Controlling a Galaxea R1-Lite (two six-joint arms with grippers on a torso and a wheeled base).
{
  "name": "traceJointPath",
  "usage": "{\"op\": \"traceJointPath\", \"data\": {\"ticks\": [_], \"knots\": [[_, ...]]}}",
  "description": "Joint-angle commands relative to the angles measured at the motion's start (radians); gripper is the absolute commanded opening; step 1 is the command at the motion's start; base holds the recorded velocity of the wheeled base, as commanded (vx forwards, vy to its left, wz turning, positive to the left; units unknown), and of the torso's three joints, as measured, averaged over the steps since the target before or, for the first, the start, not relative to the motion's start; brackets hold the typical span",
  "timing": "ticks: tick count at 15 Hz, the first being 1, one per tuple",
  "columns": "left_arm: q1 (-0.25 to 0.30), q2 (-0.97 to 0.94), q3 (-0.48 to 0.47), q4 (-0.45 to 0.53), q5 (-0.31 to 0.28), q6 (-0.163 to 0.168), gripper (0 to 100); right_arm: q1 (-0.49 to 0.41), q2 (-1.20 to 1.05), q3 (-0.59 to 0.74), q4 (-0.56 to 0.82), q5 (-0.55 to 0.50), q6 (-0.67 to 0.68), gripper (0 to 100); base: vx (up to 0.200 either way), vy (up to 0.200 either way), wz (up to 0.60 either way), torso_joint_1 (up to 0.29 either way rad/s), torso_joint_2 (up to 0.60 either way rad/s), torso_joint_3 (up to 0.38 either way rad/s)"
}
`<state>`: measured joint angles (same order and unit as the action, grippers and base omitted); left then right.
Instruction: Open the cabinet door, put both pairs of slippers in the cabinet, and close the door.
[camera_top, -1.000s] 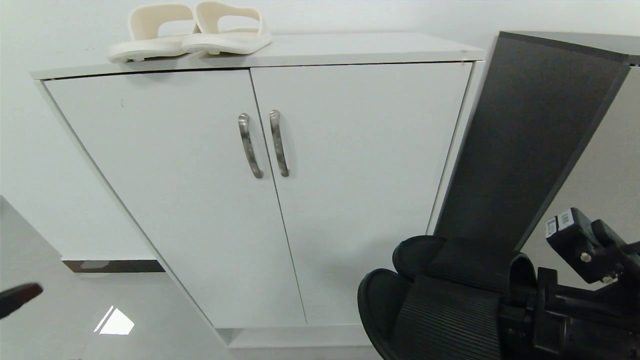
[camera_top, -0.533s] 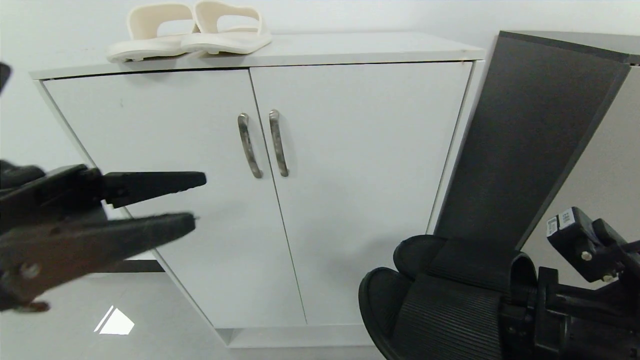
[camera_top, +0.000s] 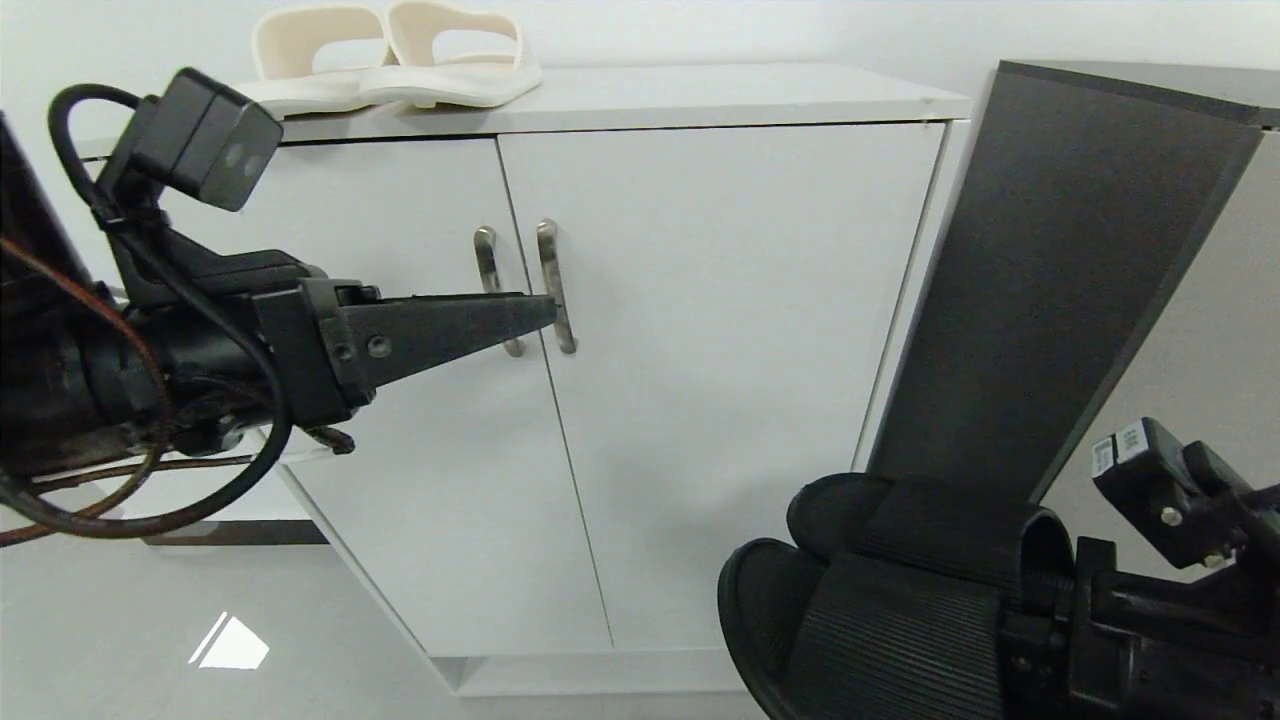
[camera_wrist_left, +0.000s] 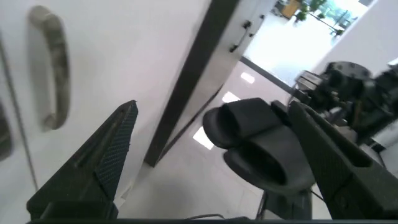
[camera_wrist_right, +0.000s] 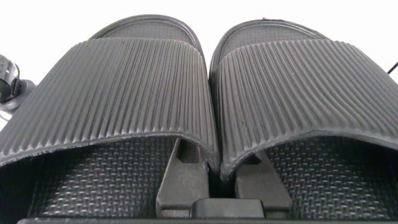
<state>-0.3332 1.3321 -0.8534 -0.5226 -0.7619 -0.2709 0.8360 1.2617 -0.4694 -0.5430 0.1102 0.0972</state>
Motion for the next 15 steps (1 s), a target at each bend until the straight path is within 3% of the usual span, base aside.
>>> {"op": "traceJointPath", "data": {"ticks": [1,4,7,10,15], "knots": [[0.000,0.042,-0.029,0.001,0.036,0.001,100,0.000,0.001,0.000,0.000,-0.001,-0.001,0,0.000,0.000,0.00,0.000,0.00,0.000],[0.000,0.116,-0.087,-0.001,0.118,0.015,100,0.000,-0.007,0.000,0.000,-0.001,0.001,0,0.000,0.000,0.00,0.000,0.00,0.000],[0.000,0.157,-0.119,-0.001,0.133,0.022,100,-0.001,-0.007,0.000,0.000,-0.001,-0.001,0,0.000,0.000,0.00,0.000,0.00,0.000],[0.000,0.197,-0.136,-0.004,0.188,0.044,100,-0.001,-0.007,0.006,0.001,-0.001,-0.005,0,0.000,0.000,0.00,0.000,0.00,0.000],[0.000,0.220,-0.161,-0.004,0.193,0.055,100,0.000,-0.008,0.006,0.001,-0.001,-0.007,0,0.000,0.000,0.00,0.000,0.00,0.000]]}}
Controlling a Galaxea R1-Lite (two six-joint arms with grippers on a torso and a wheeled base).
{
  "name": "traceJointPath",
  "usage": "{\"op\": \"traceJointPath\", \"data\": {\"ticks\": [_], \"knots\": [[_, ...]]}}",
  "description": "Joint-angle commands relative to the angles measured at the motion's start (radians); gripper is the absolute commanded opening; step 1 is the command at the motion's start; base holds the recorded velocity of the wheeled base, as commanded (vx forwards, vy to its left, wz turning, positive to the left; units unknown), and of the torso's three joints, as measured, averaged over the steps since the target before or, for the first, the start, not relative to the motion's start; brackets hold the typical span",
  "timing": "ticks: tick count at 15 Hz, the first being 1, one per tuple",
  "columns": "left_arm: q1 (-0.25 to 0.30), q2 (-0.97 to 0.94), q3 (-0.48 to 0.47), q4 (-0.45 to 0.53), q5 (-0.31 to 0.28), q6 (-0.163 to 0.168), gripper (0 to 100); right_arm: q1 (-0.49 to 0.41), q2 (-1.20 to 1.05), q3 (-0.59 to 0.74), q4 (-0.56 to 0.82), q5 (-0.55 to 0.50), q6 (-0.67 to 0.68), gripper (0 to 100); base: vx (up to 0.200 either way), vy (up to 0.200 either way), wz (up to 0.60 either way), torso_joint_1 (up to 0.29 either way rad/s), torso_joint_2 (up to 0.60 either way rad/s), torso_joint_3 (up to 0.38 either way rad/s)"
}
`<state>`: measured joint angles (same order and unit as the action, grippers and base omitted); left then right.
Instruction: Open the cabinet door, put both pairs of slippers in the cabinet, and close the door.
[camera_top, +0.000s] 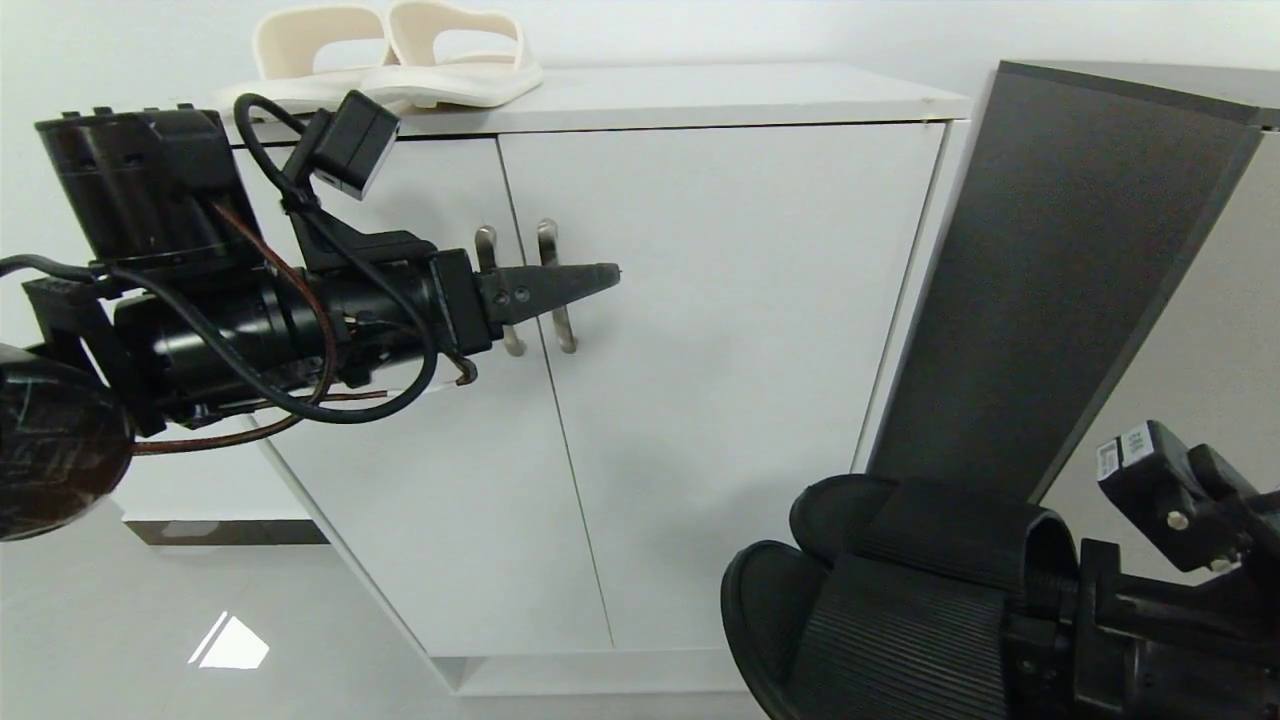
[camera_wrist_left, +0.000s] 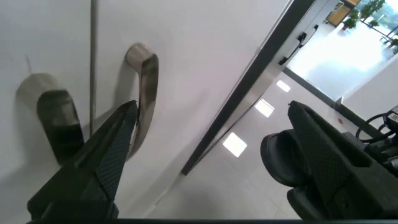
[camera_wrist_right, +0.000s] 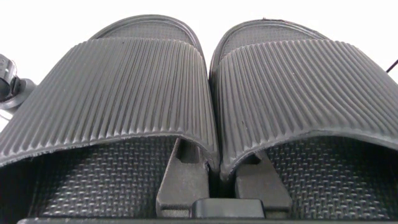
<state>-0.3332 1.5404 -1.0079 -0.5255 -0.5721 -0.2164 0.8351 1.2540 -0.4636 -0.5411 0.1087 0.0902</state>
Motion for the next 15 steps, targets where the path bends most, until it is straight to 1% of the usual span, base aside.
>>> {"op": "traceJointPath", "data": {"ticks": [1,3,5,6,8,9,11,12,15], "knots": [[0.000,0.012,-0.006,-0.001,0.003,0.000,0,0.001,-0.004,0.000,0.000,0.000,0.000,0,0.000,0.000,0.00,0.000,0.00,0.000],[0.000,0.006,-0.001,-0.001,0.000,0.000,0,0.001,-0.013,0.002,0.001,0.005,0.002,0,0.000,0.000,0.00,0.000,0.00,0.000],[-0.001,-0.011,0.014,-0.001,0.000,0.000,0,0.001,-0.028,0.008,0.001,0.055,0.002,0,0.000,0.000,0.00,0.000,0.00,0.000],[-0.007,-0.042,0.040,-0.001,-0.002,0.000,0,0.001,-0.051,0.022,0.003,0.111,0.002,0,0.000,0.000,0.00,0.000,0.00,0.000],[-0.015,-0.102,0.106,-0.002,-0.005,0.000,0,0.001,-0.073,0.031,0.003,0.143,0.000,0,0.000,0.000,0.00,0.000,0.00,0.000],[-0.020,-0.117,0.121,-0.002,-0.005,0.000,0,0.001,-0.077,0.031,0.003,0.147,0.000,0,0.000,0.000,0.00,0.000,0.00,0.000],[-0.041,-0.220,0.209,-0.005,-0.003,-0.001,0,0.001,-0.102,0.045,0.003,0.203,-0.004,0,0.000,0.000,0.00,0.000,0.00,0.000],[-0.055,-0.258,0.238,-0.005,-0.003,-0.001,0,0.001,-0.108,0.051,0.003,0.212,-0.018,0,0.000,0.000,0.00,0.000,0.00,0.000],[-0.072,-0.408,0.328,-0.004,-0.005,-0.005,0,0.001,-0.108,0.054,0.003,0.212,-0.027,0,0.000,0.000,0.00,0.000,0.00,0.000]]}}
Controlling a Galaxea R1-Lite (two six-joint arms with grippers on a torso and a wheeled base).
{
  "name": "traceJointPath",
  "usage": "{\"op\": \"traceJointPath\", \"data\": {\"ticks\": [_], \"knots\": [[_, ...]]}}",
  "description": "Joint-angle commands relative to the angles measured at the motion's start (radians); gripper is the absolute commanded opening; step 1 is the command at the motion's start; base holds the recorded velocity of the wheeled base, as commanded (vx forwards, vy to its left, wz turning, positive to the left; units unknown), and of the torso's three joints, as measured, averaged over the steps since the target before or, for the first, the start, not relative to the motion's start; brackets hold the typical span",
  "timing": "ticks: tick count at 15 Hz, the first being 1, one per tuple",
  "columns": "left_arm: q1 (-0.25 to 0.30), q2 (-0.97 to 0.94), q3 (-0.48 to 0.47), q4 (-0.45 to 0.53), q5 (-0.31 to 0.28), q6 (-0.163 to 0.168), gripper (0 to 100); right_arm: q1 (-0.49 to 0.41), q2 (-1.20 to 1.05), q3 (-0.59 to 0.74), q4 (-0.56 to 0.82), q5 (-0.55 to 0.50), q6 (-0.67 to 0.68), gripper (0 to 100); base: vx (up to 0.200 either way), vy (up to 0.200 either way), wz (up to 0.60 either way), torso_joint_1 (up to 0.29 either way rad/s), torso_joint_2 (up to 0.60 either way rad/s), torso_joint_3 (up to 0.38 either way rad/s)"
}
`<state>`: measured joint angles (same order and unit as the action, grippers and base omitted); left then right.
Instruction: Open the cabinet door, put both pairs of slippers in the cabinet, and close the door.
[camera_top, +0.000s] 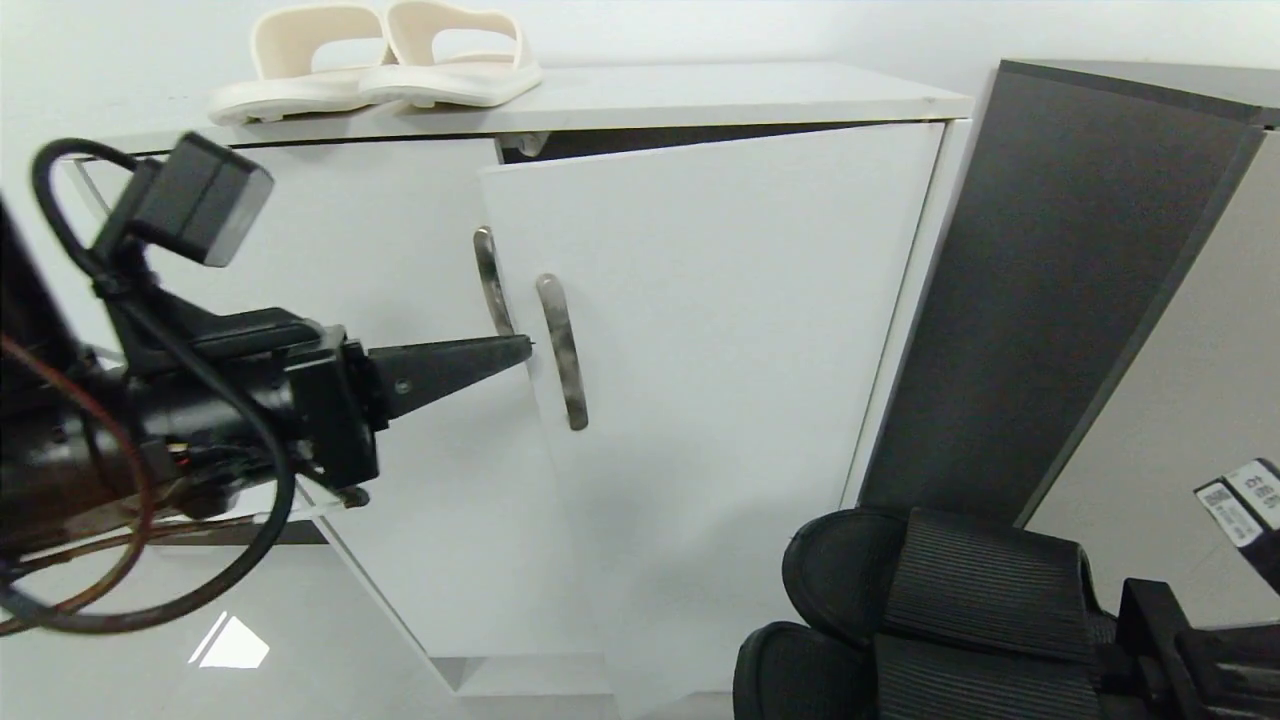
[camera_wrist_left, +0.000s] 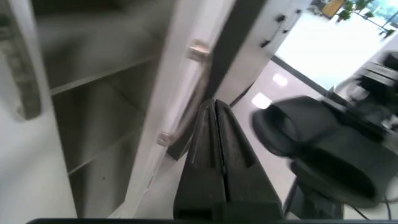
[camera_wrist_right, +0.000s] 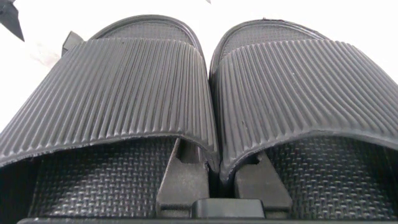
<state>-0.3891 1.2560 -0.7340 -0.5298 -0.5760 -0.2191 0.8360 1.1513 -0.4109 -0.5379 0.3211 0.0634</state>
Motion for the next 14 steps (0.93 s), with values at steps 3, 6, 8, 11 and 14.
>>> {"op": "traceJointPath", "data": {"ticks": [3,6,8,11,14], "knots": [[-0.008,-0.176,0.065,0.005,0.007,-0.003,0,0.000,-0.012,0.000,-0.002,0.003,-0.001,0,0.000,0.000,0.00,0.000,0.00,0.000],[0.070,-0.089,-0.010,-0.003,0.007,-0.005,0,0.000,-0.019,0.000,0.001,0.004,-0.002,0,0.000,0.000,0.00,0.000,0.00,0.000],[0.088,-0.009,-0.073,-0.001,0.048,-0.003,0,0.000,-0.019,0.000,0.001,0.004,-0.014,0,0.000,0.000,0.00,0.000,0.00,0.000],[0.093,0.089,-0.125,-0.004,0.082,-0.003,0,0.002,-0.021,-0.002,0.001,0.004,-0.014,0,0.000,0.000,0.00,0.000,0.00,0.000],[0.093,0.191,-0.186,-0.013,0.082,-0.002,0,0.002,-0.021,-0.002,0.001,0.006,-0.014,0,0.000,0.000,0.00,0.000,0.00,0.000]]}}
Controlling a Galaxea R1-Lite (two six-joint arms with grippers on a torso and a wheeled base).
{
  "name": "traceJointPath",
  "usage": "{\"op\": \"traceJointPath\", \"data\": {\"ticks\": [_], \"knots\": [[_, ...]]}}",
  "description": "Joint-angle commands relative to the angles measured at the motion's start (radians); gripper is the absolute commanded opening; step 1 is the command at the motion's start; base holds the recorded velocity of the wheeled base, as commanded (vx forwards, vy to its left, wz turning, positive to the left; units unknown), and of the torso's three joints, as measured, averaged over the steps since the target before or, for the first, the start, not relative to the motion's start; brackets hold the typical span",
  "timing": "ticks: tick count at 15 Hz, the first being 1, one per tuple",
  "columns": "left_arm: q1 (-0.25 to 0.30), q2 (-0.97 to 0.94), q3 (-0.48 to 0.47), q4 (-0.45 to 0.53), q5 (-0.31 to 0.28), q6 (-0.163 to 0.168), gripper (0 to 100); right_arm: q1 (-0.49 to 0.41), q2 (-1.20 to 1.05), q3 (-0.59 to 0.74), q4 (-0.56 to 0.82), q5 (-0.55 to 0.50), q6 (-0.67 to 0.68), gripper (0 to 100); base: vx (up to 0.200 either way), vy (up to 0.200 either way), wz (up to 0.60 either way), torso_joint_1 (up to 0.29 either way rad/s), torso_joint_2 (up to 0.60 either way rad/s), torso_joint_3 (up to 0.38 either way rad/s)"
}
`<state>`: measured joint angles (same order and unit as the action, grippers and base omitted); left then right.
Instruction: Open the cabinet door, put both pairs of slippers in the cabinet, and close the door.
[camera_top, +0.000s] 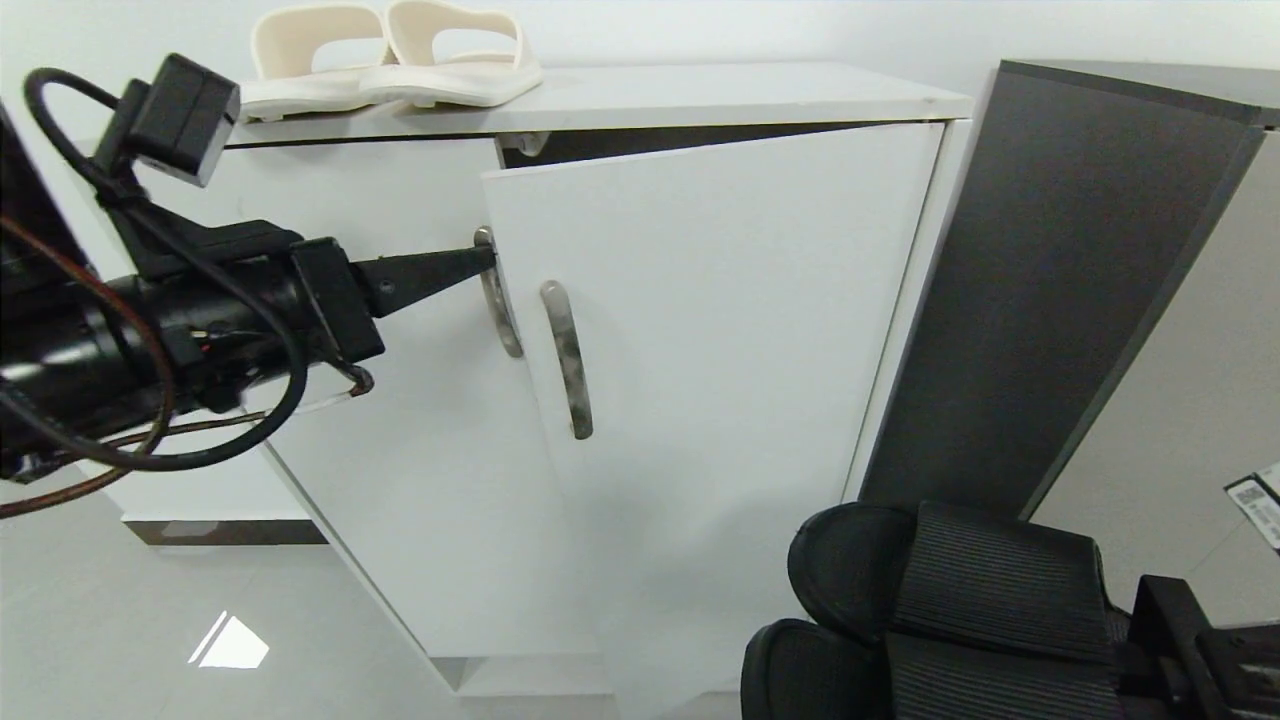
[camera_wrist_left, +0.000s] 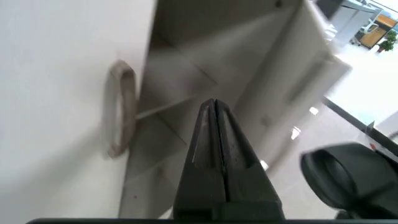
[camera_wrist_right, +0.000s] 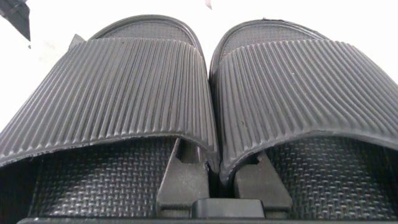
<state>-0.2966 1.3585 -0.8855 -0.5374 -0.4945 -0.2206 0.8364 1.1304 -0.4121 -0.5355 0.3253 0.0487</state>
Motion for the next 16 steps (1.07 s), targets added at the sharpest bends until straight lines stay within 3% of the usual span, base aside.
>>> {"op": "traceJointPath", "data": {"ticks": [1,6,12,14,16], "knots": [[0.001,0.113,-0.038,-0.032,0.001,0.000,0,0.004,-0.001,-0.002,0.000,0.001,0.002,0,0.000,0.000,0.00,0.000,0.00,0.000],[-0.010,0.168,-0.047,-0.079,0.001,-0.003,0,0.058,-0.020,0.016,0.003,0.006,0.002,0,-0.040,0.000,0.00,0.001,0.00,0.000],[-0.197,0.017,0.066,-0.079,0.001,0.001,0,0.064,-0.044,0.052,0.003,0.064,0.003,0,-0.200,0.000,0.00,0.006,0.00,0.004],[-0.199,0.010,0.066,-0.079,0.002,0.001,0,0.064,-0.066,0.059,0.003,0.093,0.002,0,-0.200,0.000,0.00,0.002,0.00,0.005],[-0.188,0.010,0.068,-0.079,0.002,-0.002,0,0.064,-0.074,0.059,0.003,0.100,0.003,0,0.000,0.000,0.00,0.000,0.00,0.000]]}}
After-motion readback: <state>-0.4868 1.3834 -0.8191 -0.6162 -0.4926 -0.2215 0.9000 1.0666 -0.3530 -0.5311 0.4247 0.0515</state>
